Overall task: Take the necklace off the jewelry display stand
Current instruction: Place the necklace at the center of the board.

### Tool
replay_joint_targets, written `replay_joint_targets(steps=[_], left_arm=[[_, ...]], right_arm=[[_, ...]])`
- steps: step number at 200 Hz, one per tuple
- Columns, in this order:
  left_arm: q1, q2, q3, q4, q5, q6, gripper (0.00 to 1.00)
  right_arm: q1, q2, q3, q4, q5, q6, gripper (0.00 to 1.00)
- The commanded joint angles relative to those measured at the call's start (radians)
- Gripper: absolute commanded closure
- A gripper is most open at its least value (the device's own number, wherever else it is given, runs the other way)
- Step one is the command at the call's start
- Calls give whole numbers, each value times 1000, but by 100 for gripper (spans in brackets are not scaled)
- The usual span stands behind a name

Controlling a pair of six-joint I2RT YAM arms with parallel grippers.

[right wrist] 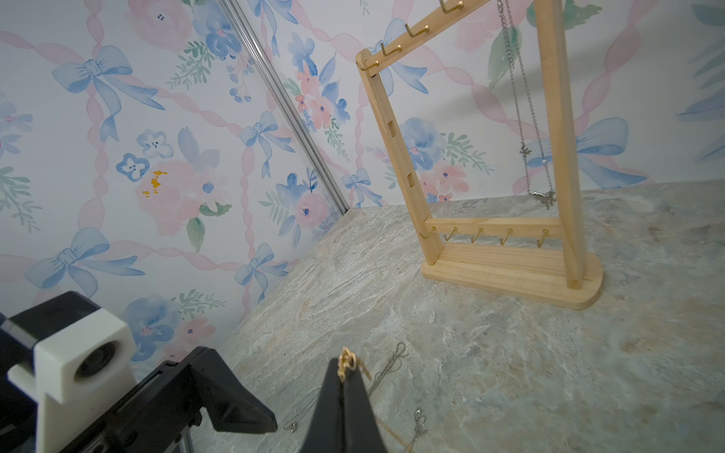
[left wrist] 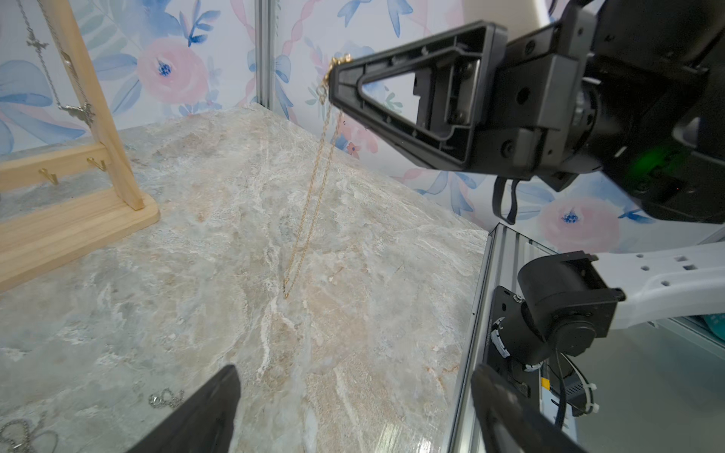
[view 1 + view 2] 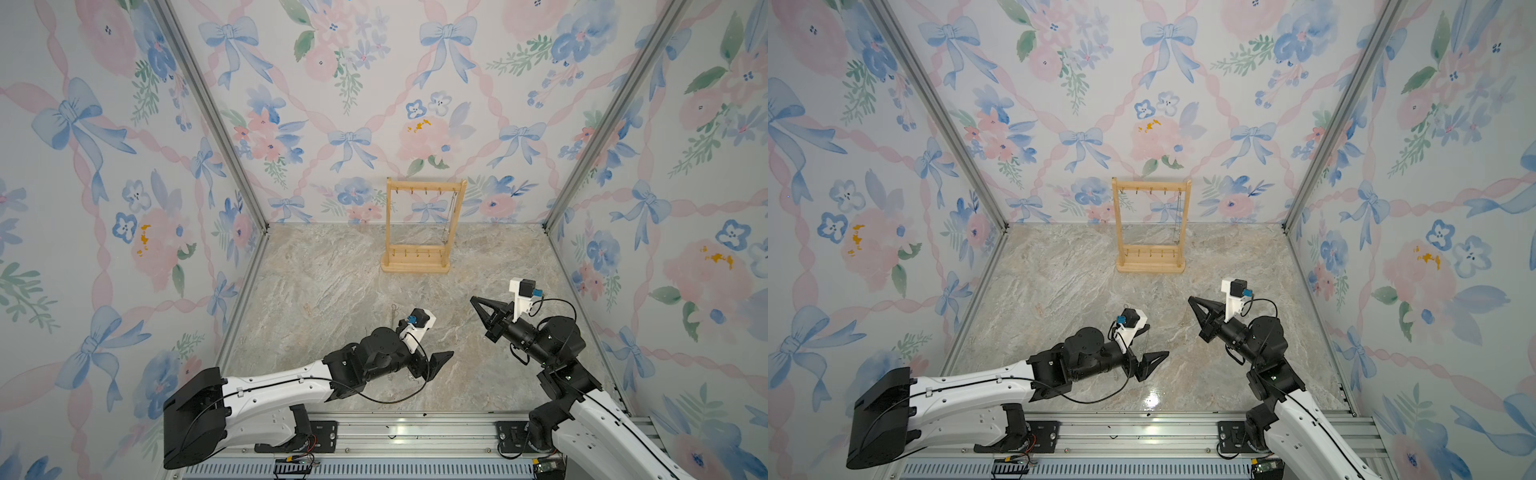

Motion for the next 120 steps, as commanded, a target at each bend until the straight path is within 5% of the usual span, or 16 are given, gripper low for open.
replay_joint_targets(steps=[1,61,120], left_arm=[[-14,73,4,186,14,30,10],[-3,224,-9,403,148,191,13],[113,399,80,467,347,189,18]], right_arm=[[7,-12,-14,25,-6,-8,100],[12,-33,-12,6,-3,-12,100],[15,-37,-14,5,-1,-21,100]])
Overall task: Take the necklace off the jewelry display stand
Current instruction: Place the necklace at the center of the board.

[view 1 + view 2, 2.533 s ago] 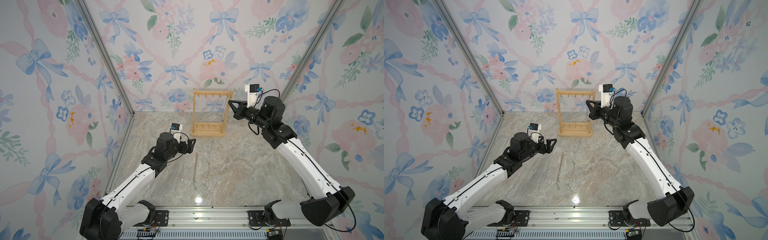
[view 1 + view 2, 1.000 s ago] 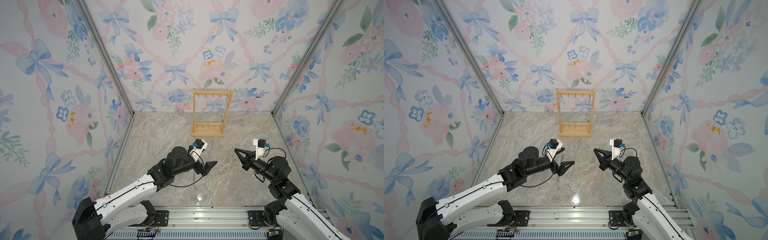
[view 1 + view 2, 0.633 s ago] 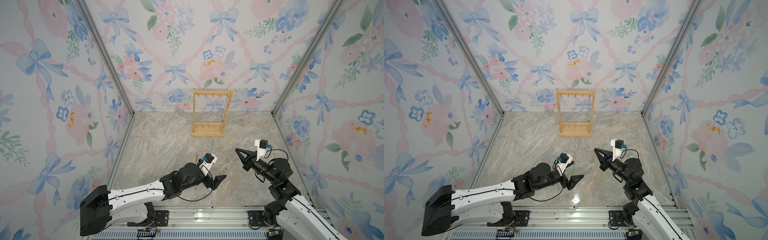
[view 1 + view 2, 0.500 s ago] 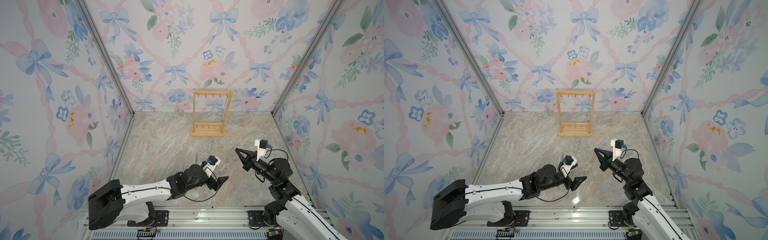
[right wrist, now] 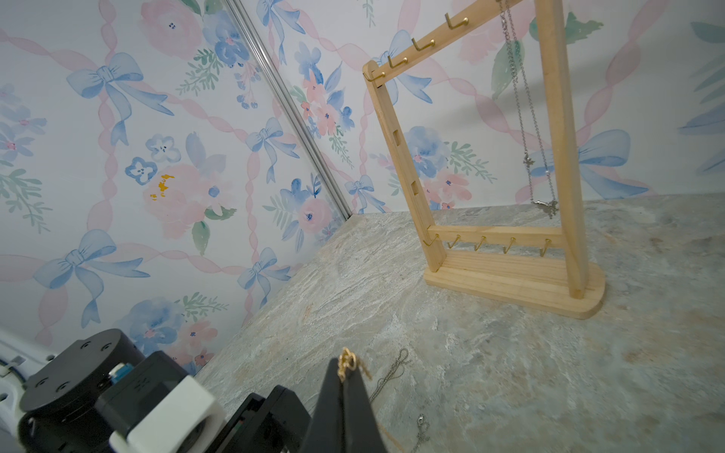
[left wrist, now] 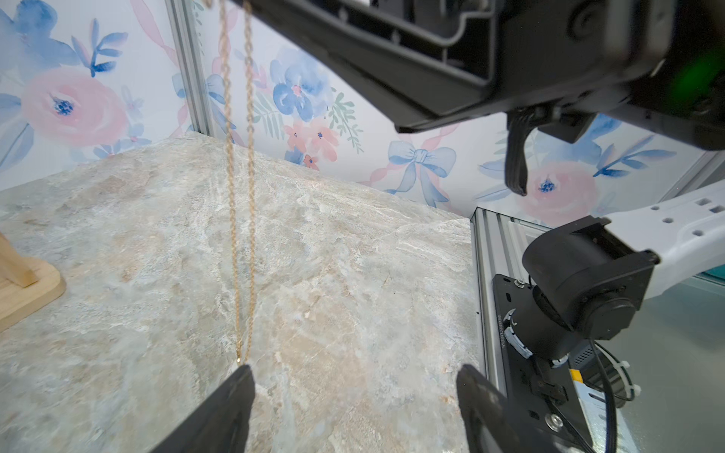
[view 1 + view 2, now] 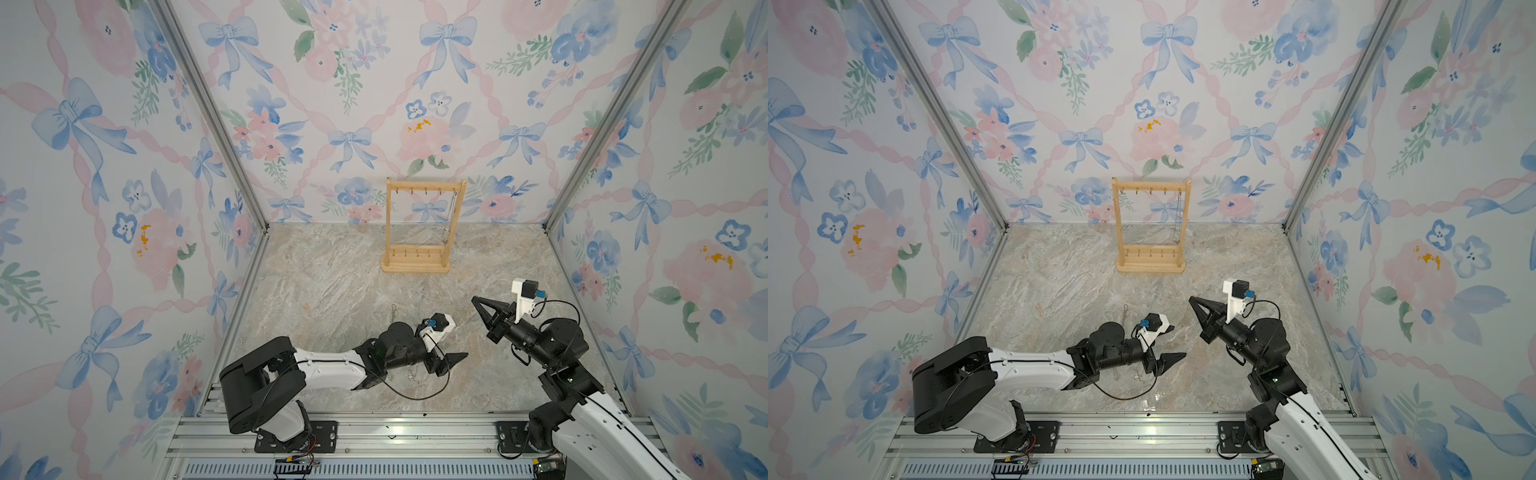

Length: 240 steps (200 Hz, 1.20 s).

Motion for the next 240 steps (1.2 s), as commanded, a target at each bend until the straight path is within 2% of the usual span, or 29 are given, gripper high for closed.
replay_joint_targets(steps=[1,71,112,132,149,155,240], left_arm=[[27,45,52,63,98,30,18],[82,187,190,63,206,11,22],[108,227,227,63,253,-3,31],[114,238,231,62,271,-6,40],[121,251,236,62,288,-18,57],[123,253,238,62,293,-23,60],[140,312,261,53,316,-31,59]], right_arm=[[13,-11,-12,4,-2,-18,100],[17,-5,-10,-1,-2,-26,100],[16,-14,-10,-11,6,-33,100],[17,-15,-10,-10,6,-34,100],[16,-14,-10,-10,6,-34,100],[16,-15,-10,-10,6,-34,100],[18,-13,-10,-12,9,-38,100]])
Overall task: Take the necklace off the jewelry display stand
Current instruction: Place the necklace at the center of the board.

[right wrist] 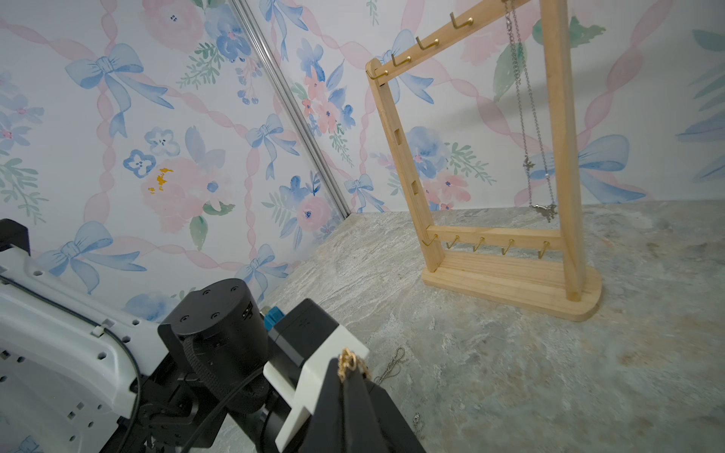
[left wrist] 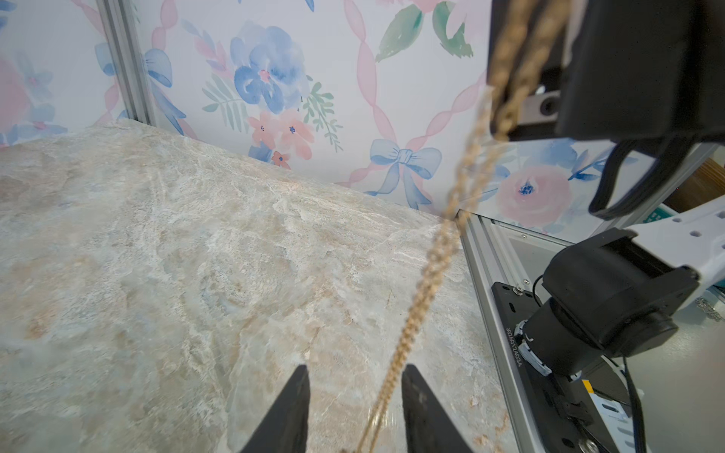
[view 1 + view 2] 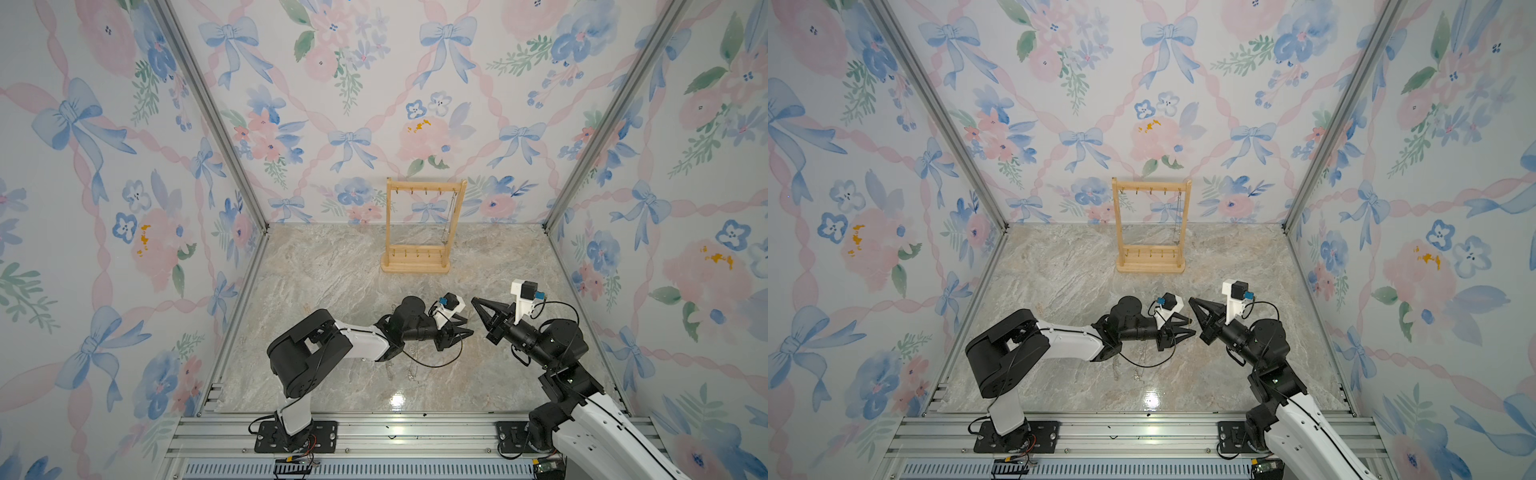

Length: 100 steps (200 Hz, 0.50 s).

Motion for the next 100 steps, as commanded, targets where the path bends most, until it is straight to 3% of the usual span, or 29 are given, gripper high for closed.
replay_joint_targets(steps=[1,51,100], left_arm=[[12,25,29,6,27,-12,59],[15,53,40,0,31,-16,64],[17,65,42,-1,35,-23,79]], right_arm=[[12,-7,-7,-9,5,-14,100],[11,-10,-7,-11,6,-17,100],[11,-11,-7,-16,11,-21,100]])
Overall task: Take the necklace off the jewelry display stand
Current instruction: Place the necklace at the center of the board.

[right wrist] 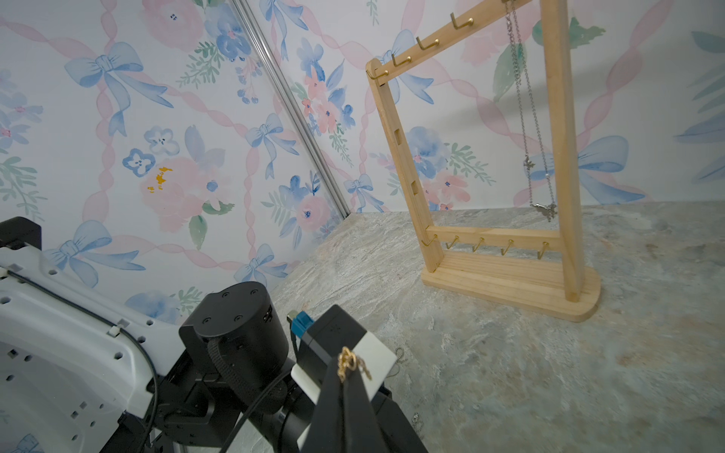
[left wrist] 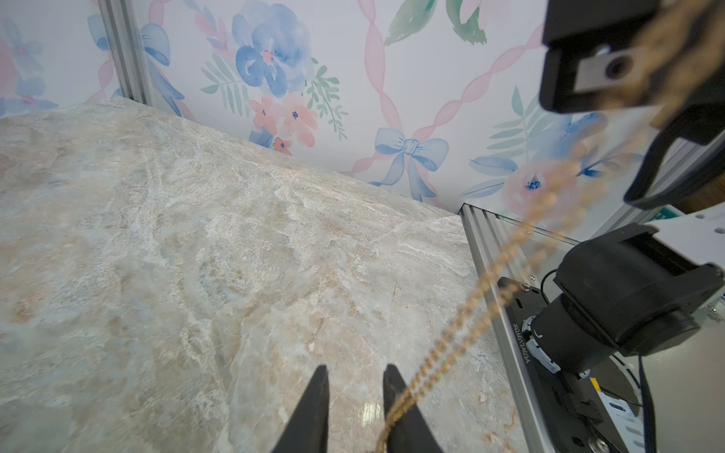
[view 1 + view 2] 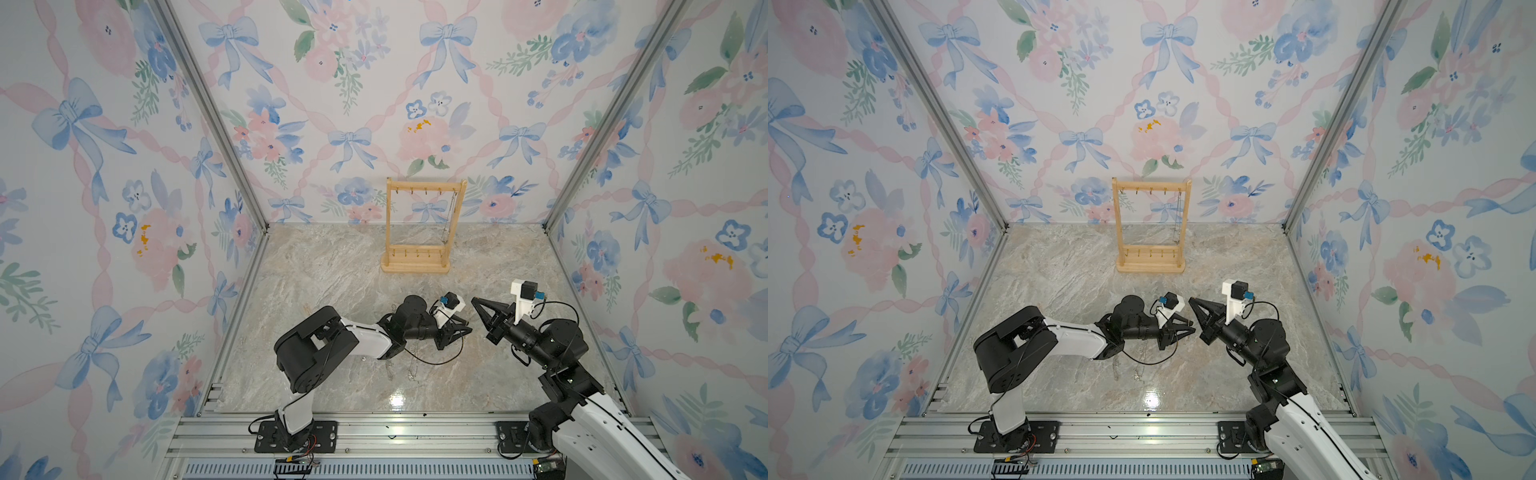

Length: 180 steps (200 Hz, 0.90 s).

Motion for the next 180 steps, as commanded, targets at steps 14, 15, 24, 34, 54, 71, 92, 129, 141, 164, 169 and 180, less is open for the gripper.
replay_joint_targets(steps=[14,15,24,34,54,71,92,129,141,164,169,180], left_arm=[[6,18,14,1,22,-8,83],[6,18,14,0,22,-8,83],[7,18,11,0,19,-7,87],[7,18,10,0,19,-9,89],[7,18,3,1,23,-16,91],[7,11,-7,1,20,-24,92],[4,-7,-27,1,14,-38,94],[-11,-54,-92,1,-29,-76,99],[-20,-75,-117,1,-52,-98,100],[-44,-112,-166,0,-100,-132,100],[-49,-121,-177,-1,-109,-139,100],[-63,-137,-213,0,-128,-157,100]], right_arm=[[12,-10,-7,-15,11,-16,100],[12,-10,-7,-15,11,-16,100],[11,-10,-7,-17,12,-17,100],[10,-10,-7,-18,13,-20,100],[12,-10,-7,-19,16,-21,100],[12,-5,-7,-19,16,-21,100],[12,0,-3,-24,19,-13,100],[13,28,22,-58,25,-6,100],[16,50,31,-65,20,-5,100],[39,95,57,-83,17,-10,100],[48,104,64,-92,20,-14,100],[68,117,76,-118,30,-24,100]])
